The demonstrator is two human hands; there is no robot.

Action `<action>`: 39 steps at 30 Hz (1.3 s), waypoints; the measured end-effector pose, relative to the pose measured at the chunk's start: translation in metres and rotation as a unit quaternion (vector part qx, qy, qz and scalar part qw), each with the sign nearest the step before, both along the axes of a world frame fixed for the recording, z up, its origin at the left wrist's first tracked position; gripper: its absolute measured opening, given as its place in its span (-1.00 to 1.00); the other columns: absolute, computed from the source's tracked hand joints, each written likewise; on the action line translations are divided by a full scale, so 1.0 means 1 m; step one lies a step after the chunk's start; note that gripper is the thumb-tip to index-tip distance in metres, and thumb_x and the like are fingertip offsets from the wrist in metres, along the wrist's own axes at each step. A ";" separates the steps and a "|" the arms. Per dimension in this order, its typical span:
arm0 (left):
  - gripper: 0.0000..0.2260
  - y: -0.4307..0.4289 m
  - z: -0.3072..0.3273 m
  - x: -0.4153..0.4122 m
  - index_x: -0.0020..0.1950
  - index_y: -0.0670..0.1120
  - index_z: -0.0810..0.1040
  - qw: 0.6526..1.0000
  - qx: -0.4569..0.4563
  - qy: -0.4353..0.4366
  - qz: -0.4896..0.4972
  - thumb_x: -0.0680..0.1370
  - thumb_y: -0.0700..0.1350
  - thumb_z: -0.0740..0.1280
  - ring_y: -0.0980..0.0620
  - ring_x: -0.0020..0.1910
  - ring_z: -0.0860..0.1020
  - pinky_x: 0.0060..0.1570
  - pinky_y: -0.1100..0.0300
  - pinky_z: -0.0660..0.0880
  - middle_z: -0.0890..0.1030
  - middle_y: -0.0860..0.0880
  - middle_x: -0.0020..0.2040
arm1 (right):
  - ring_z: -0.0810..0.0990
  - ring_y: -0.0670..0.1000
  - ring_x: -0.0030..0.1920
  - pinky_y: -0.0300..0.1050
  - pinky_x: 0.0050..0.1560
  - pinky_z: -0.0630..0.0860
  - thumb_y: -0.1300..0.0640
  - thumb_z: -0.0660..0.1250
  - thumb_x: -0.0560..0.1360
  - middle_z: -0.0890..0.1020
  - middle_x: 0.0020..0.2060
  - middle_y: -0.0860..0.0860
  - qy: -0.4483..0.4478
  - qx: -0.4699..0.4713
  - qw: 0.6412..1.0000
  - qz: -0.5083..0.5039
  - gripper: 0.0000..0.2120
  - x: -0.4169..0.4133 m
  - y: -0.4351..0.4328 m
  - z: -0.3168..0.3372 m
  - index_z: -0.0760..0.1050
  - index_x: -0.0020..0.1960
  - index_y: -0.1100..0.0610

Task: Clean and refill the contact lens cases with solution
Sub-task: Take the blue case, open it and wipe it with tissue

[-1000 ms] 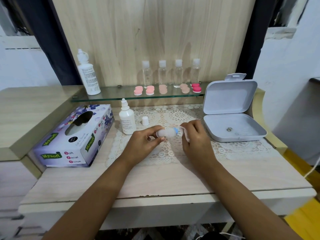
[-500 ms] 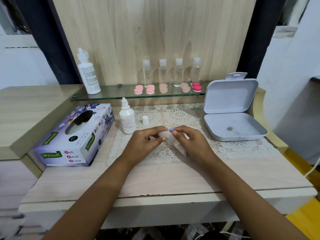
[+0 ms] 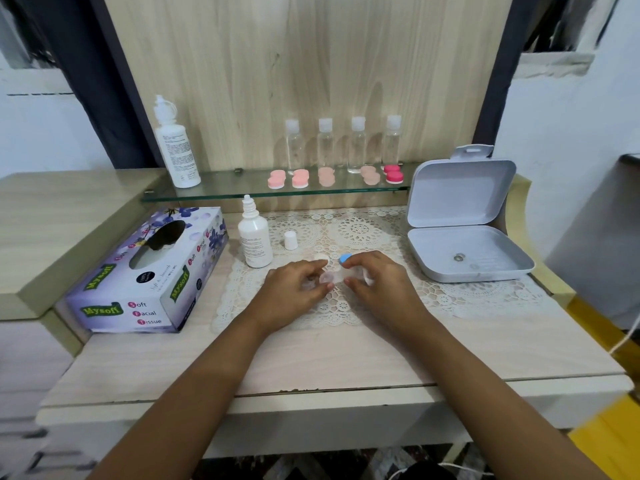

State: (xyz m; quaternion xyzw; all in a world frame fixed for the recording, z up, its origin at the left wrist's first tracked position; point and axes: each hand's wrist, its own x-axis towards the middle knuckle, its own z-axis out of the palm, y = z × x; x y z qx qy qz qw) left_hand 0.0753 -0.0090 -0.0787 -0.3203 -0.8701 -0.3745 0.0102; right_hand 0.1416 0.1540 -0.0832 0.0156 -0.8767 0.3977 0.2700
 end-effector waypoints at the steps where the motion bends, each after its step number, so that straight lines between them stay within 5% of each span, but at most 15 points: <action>1: -0.53 0.001 0.000 0.000 0.25 -0.03 0.55 1.000 -0.012 0.010 -0.001 0.42 0.15 0.30 0.08 0.10 0.52 0.21 -0.01 0.41 0.58 0.10 0.01 | 0.53 -0.05 -0.08 -0.49 -0.11 0.33 0.30 0.36 0.40 0.58 -0.04 0.01 0.008 0.010 1.000 0.004 -0.81 0.001 -0.001 -0.001 0.58 -0.02 0.13; 10: -0.73 0.002 -0.002 -0.004 0.17 -0.08 0.59 0.999 -0.028 0.045 0.012 0.51 -0.03 0.36 0.04 0.08 0.50 0.17 -0.03 0.41 0.53 0.02 0.04 | 0.53 0.08 -0.02 -0.37 -0.03 0.28 0.17 0.35 0.48 0.54 -0.01 0.14 0.008 0.085 0.994 -0.063 -0.75 0.000 0.000 -0.002 0.55 0.12 0.23; 14: -0.71 0.001 -0.002 -0.004 0.21 -0.06 0.56 0.998 -0.035 0.043 0.014 0.52 -0.02 0.34 0.03 0.11 0.48 0.19 -0.04 0.39 0.54 0.00 0.08 | 0.43 0.12 0.08 -0.17 0.07 0.29 -0.03 0.06 0.53 0.49 0.01 0.15 -0.057 0.102 0.988 -0.104 -0.58 0.004 0.000 0.001 0.53 0.11 0.22; 19: -0.71 0.001 -0.001 -0.003 0.22 -0.04 0.55 0.999 -0.037 0.036 0.015 0.52 -0.02 0.34 0.04 0.13 0.47 0.20 -0.03 0.38 0.53 0.01 0.10 | 0.44 0.21 0.15 -0.02 0.16 0.39 0.30 0.15 0.49 0.49 0.15 0.20 -0.074 0.199 0.971 -0.104 -0.58 0.008 0.005 -0.002 0.39 0.34 0.25; 26: -0.61 -0.001 0.001 0.000 0.32 -0.06 0.46 0.999 -0.027 0.034 0.018 0.50 -0.06 0.37 0.08 0.10 0.48 0.12 0.27 0.36 0.48 0.05 0.03 | 0.53 0.26 -0.14 -0.03 -0.22 0.40 0.49 0.27 0.30 0.59 -0.17 0.22 -0.061 0.208 0.968 -0.128 -0.70 0.005 0.008 -0.003 0.53 0.00 0.31; 29: -0.55 -0.003 0.005 0.000 0.35 -0.07 0.43 0.999 -0.040 0.027 0.018 0.49 -0.05 0.40 0.14 0.04 0.45 -0.03 0.41 0.27 0.47 0.06 0.02 | 0.54 0.23 -0.31 -0.03 -0.33 0.48 0.42 0.45 0.17 0.59 -0.31 0.15 -0.055 0.244 0.956 -0.153 -0.78 0.006 0.010 -0.007 0.61 -0.22 0.22; 33: -0.47 -0.005 0.012 0.001 0.41 -0.05 0.34 0.998 -0.069 0.006 0.011 0.48 -0.01 0.39 0.19 0.05 0.41 0.01 0.41 0.27 0.47 0.09 0.06 | 0.55 0.24 -0.17 -0.03 -0.20 0.50 0.35 0.31 0.41 0.58 -0.16 0.21 -0.076 0.215 0.964 -0.138 -0.86 0.005 0.011 -0.003 0.62 -0.08 0.27; 39: -0.45 -0.011 0.017 0.007 0.45 -0.07 0.27 0.991 -0.135 0.012 0.014 0.52 0.04 0.34 0.05 0.25 0.40 0.16 0.26 0.31 0.44 -0.05 0.30 | 0.56 0.16 -0.06 -0.02 0.00 0.46 0.26 0.25 0.45 0.61 -0.12 0.17 -0.115 0.187 0.970 -0.100 -0.80 0.005 0.017 0.010 0.65 -0.07 0.19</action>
